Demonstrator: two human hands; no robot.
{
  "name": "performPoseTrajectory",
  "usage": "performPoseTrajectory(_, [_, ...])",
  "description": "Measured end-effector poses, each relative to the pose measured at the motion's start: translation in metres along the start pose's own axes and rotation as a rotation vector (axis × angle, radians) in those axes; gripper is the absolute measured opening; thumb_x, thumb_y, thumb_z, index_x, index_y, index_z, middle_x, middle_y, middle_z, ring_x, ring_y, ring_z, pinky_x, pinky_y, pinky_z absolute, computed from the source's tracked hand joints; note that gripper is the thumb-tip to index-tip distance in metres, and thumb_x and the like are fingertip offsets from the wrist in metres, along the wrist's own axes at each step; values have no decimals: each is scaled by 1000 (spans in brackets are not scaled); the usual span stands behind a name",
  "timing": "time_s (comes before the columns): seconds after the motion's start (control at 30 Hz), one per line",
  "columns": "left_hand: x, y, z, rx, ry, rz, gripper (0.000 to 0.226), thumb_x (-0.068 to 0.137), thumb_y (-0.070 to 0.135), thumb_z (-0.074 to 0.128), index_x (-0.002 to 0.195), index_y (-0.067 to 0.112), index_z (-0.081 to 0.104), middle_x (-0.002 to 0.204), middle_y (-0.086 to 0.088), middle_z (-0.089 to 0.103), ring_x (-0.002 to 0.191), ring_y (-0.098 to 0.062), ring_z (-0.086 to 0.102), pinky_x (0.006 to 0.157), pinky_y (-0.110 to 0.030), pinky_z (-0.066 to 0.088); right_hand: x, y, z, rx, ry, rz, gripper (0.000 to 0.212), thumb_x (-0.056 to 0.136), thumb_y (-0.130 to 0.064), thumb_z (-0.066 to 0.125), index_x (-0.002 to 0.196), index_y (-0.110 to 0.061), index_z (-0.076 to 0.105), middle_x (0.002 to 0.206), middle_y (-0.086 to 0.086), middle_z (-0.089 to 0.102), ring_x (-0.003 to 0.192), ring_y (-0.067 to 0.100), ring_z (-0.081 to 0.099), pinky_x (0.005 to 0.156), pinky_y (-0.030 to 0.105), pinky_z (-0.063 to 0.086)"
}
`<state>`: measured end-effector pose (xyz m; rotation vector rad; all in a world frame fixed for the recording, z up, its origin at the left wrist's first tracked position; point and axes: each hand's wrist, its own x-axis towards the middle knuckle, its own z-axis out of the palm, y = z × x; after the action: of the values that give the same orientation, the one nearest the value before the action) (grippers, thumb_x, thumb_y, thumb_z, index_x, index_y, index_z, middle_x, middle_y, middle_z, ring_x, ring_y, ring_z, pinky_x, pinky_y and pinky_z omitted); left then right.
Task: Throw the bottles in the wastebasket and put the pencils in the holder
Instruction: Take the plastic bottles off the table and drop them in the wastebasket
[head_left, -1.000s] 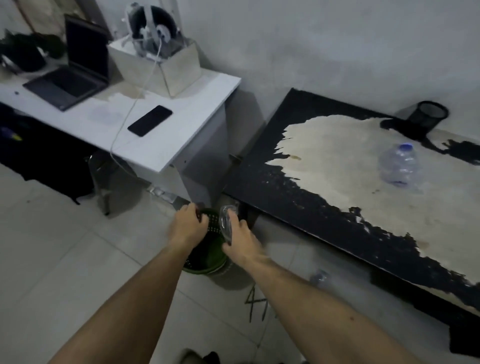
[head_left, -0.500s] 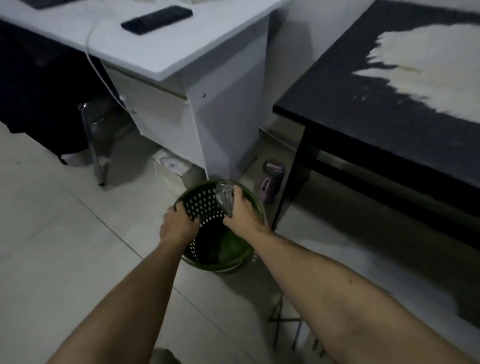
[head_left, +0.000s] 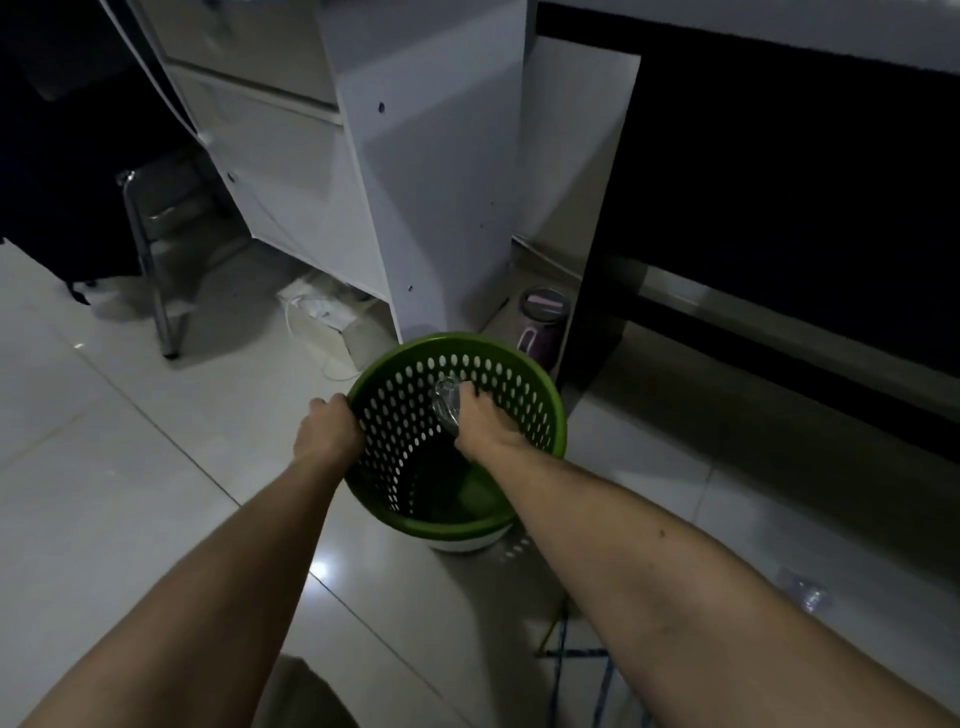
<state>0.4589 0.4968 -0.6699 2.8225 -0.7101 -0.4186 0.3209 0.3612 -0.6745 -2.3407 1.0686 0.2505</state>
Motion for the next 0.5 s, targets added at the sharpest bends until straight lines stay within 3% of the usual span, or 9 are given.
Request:
performPoseTrajectory(0.3, [-12, 2, 5, 30, 29, -9, 31, 96, 18, 45, 124, 7, 53, 120, -18, 49, 106, -38, 59, 89, -49, 51, 4, 14, 7, -58, -25, 49, 58, 93, -7, 56, 146, -15, 33, 136, 19, 50, 117, 39, 58, 96, 52, 51])
performPoseTrajectory(0.5, [-22, 17, -17, 22, 1, -13, 36, 91, 24, 53, 124, 9, 54, 119, -15, 52, 109, -34, 54, 92, -50, 52, -13, 12, -24, -9, 8, 54, 46, 92, -14, 60, 136, -16, 43, 130, 14, 54, 114, 36, 59, 90, 47, 50])
